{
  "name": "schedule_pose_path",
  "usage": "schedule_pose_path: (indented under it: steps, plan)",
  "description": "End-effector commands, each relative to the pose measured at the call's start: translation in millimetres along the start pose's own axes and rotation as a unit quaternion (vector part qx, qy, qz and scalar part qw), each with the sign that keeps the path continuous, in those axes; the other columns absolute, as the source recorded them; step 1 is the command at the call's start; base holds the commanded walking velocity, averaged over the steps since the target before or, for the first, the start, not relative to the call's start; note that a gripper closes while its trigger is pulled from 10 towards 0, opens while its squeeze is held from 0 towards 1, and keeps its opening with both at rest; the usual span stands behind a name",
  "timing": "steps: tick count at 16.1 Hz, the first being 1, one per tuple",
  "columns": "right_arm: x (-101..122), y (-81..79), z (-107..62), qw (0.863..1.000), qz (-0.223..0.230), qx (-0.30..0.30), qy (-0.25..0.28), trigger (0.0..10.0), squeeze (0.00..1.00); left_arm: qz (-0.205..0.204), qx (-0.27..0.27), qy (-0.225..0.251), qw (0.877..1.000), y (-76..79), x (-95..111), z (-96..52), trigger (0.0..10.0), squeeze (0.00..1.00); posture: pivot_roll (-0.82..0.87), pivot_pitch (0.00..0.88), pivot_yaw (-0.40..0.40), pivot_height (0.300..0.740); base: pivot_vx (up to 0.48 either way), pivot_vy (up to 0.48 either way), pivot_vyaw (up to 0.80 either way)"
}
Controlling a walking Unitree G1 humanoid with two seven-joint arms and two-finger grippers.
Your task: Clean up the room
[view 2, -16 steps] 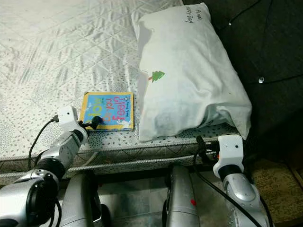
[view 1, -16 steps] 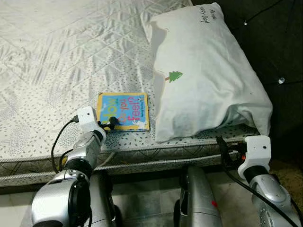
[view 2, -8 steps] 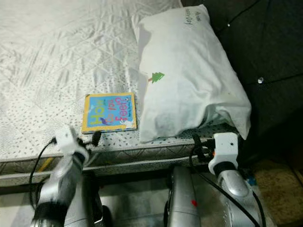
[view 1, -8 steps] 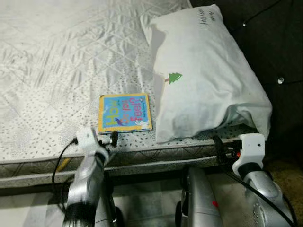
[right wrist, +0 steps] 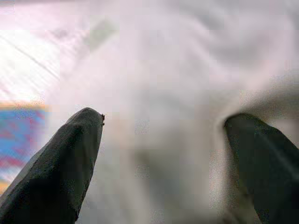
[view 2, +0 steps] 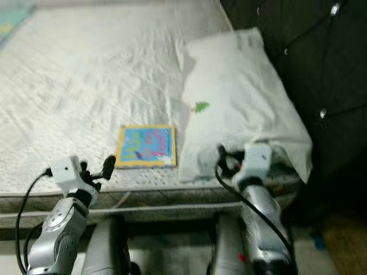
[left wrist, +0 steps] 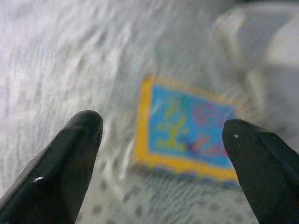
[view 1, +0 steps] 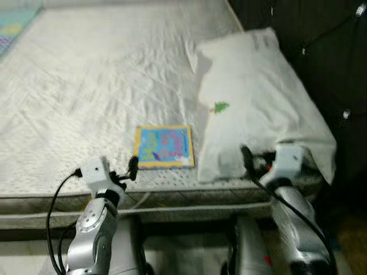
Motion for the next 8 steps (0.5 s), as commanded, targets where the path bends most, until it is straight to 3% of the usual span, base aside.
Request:
schedule_pose_path:
  steps: [1,5,8]
  plan:
    - [-4,-4.5,2.9,1.000,0.022,0.000,-0.003,10.0,0.00,0.024,-0.008,0.014,1.000,3.0,9,-2.5,10.0,0.00,-0.06,0.000,0.050,0.541,0.000,0.000,0.00]
    - [-4,-13.3,15.5,0.998,0.067,-0.001,0.001,10.0,0.00,0.023,0.018,0.021,0.999,-0.9,11,4.8,10.0,0.00,-0.06,0.000,0.049,0.541,0.000,0.000,0.00]
    - [12,-26.7,30.9,0.997,0.068,0.033,0.027,10.0,0.00,0.028,0.034,0.036,0.998,-4.6,17,14.6,10.0,0.00,-0.05,0.000,0.040,0.541,0.000,0.000,-0.16]
Point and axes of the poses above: a point about 5 cm out from each wrist's last joint towards the gripper, its own z axis pointing out of the wrist towards the gripper, its own x axis along the axis of the wrist's last joint, y = z × x, the point moved 4 cm from there along z, pointing out of the wrist towards the gripper, and after that the axes turned 6 degrees about z, right-handed, at the moved point
